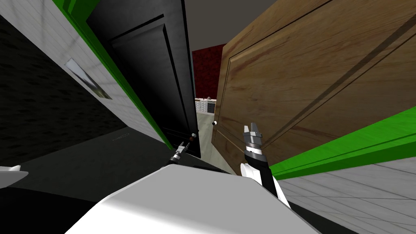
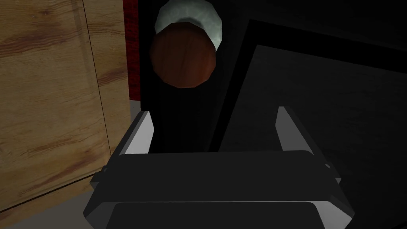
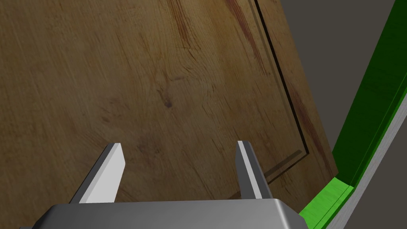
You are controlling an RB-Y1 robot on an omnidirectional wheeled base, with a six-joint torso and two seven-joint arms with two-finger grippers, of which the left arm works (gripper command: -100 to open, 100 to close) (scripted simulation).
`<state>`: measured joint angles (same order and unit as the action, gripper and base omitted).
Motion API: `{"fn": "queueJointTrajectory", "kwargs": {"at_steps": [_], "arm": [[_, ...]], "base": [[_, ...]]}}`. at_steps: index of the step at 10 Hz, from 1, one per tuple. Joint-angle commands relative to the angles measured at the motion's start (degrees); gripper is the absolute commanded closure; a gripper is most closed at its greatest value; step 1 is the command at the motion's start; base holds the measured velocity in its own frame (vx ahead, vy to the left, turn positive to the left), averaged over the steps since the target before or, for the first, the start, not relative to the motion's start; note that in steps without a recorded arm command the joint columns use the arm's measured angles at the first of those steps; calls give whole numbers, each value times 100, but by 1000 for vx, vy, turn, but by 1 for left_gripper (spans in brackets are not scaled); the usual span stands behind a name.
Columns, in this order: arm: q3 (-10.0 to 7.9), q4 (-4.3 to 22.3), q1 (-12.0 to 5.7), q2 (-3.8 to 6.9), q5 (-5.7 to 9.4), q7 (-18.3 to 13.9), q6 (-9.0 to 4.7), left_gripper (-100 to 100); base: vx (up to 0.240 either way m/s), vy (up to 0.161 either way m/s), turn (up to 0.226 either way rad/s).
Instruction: Push the door open
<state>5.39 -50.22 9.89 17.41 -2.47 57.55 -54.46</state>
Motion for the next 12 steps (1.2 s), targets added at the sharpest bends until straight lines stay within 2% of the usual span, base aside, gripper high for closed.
{"fn": "queueJointTrajectory", "kwargs": {"at_steps": [1, 2, 4, 7, 8, 9, 10, 11, 12], "arm": [[-10, -15, 112, 112, -82, 286, -66, -100], [-10, -15, 112, 112, -82, 343, -66, -100], [-20, -26, 240, 241, -177, 675, -142, -100], [-32, -37, 373, 374, -276, 968, -220, -100], [-31, 7, 319, 352, -254, 897, -214, -100], [-87, 56, 116, 160, -252, 1082, -15, -100], [-106, 71, 47, 93, -250, 1138, 55, -100], [-147, 104, -104, -50, -245, 1258, 207, -100], [-168, 121, -181, -123, -243, 1319, 283, -100]], "base": [[-62, -75, 37], [-50, -54, 20], [-58, -62, 29], [-59, -63, 25], [-17, -31, 8], [60, 36, -99], [111, 69, -137], [130, 80, -98], [118, 57, -74]]}}
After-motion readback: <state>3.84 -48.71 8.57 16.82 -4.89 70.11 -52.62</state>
